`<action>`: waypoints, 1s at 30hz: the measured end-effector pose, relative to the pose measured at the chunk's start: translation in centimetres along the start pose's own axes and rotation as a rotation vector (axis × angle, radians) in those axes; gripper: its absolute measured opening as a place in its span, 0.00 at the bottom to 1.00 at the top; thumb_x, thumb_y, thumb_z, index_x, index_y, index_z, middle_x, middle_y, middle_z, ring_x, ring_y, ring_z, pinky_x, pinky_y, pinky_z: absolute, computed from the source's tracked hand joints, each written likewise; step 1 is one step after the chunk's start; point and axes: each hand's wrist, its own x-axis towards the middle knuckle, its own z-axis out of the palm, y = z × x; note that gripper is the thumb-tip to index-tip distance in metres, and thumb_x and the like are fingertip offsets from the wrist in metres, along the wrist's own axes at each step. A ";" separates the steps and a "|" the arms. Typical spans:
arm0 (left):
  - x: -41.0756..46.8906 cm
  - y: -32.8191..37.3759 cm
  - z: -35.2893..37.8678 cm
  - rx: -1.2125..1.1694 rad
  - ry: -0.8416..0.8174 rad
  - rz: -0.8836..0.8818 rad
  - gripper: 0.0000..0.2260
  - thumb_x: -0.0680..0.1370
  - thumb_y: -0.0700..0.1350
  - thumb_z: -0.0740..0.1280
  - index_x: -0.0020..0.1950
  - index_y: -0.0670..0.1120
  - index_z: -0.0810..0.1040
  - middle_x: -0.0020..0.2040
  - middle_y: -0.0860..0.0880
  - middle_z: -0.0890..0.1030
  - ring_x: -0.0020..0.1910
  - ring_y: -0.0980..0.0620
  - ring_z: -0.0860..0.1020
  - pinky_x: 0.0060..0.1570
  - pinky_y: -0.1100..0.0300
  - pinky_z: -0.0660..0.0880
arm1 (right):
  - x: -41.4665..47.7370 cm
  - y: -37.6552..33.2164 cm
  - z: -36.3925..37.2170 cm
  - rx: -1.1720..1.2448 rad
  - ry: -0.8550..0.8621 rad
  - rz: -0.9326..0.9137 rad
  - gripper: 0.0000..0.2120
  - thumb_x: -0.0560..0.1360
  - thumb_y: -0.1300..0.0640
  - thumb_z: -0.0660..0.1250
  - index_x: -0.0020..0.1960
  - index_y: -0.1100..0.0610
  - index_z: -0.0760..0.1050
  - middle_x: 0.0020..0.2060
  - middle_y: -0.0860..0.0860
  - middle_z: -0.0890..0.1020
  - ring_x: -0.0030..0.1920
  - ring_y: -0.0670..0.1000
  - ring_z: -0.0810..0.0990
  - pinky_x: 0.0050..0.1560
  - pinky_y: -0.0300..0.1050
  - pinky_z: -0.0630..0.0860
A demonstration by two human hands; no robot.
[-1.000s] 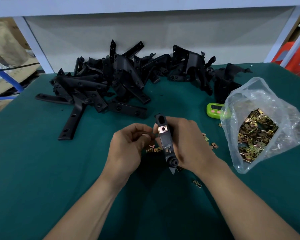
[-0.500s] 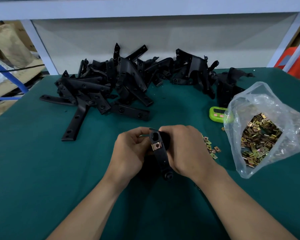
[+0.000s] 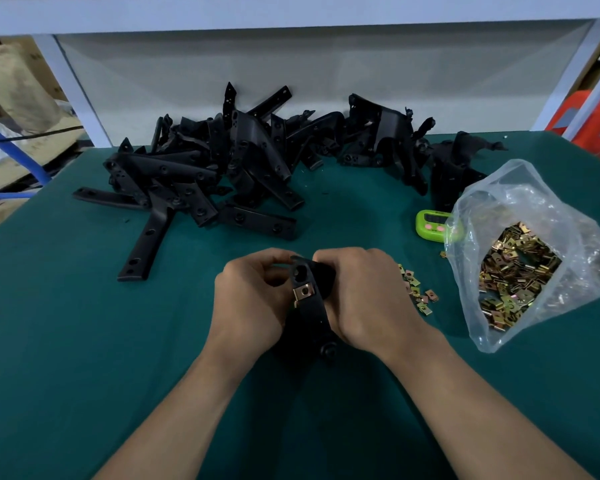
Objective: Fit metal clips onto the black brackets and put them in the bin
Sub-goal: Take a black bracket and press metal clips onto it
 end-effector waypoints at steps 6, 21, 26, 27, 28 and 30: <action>0.1 0.2 -0.4 -0.003 0.013 -0.035 0.15 0.67 0.31 0.74 0.41 0.51 0.87 0.35 0.52 0.86 0.33 0.55 0.83 0.36 0.62 0.79 | 0.0 -0.2 0.0 0.027 -0.035 -0.022 0.18 0.63 0.56 0.72 0.30 0.47 0.61 0.22 0.47 0.66 0.27 0.51 0.65 0.31 0.48 0.64; 0.6 -0.8 -2.2 -0.333 0.100 -0.121 0.11 0.73 0.35 0.76 0.52 0.47 0.85 0.38 0.43 0.87 0.33 0.52 0.83 0.35 0.63 0.79 | 0.0 1.4 -0.1 -0.158 0.041 0.194 0.09 0.67 0.56 0.72 0.46 0.47 0.79 0.30 0.46 0.80 0.34 0.55 0.78 0.33 0.47 0.72; -0.1 -0.1 -1.4 -0.540 -0.032 -0.142 0.12 0.73 0.32 0.75 0.53 0.44 0.83 0.42 0.47 0.87 0.39 0.54 0.84 0.41 0.66 0.79 | -0.1 2.0 -0.3 -0.150 0.085 0.234 0.05 0.68 0.55 0.69 0.42 0.48 0.76 0.27 0.45 0.76 0.30 0.51 0.76 0.30 0.45 0.64; -0.1 -0.1 -1.4 -0.538 -0.048 -0.133 0.13 0.72 0.30 0.75 0.52 0.44 0.84 0.42 0.47 0.86 0.40 0.55 0.83 0.41 0.67 0.78 | -0.1 2.0 -0.4 -0.155 0.079 0.240 0.04 0.69 0.56 0.69 0.41 0.48 0.75 0.26 0.45 0.76 0.30 0.52 0.76 0.30 0.45 0.64; -0.2 -0.1 -1.3 -0.536 -0.057 -0.125 0.14 0.71 0.29 0.75 0.51 0.45 0.85 0.42 0.48 0.86 0.40 0.55 0.83 0.42 0.67 0.78 | 0.0 2.0 -0.3 -0.164 0.071 0.248 0.05 0.69 0.56 0.70 0.41 0.49 0.75 0.26 0.46 0.76 0.30 0.52 0.76 0.30 0.45 0.65; -0.3 -0.1 -1.3 -0.526 -0.055 -0.113 0.16 0.70 0.26 0.74 0.50 0.45 0.85 0.42 0.47 0.86 0.40 0.55 0.84 0.42 0.68 0.78 | 0.0 2.0 -0.3 -0.179 0.069 0.265 0.06 0.69 0.56 0.71 0.42 0.49 0.75 0.27 0.46 0.76 0.31 0.54 0.76 0.32 0.47 0.66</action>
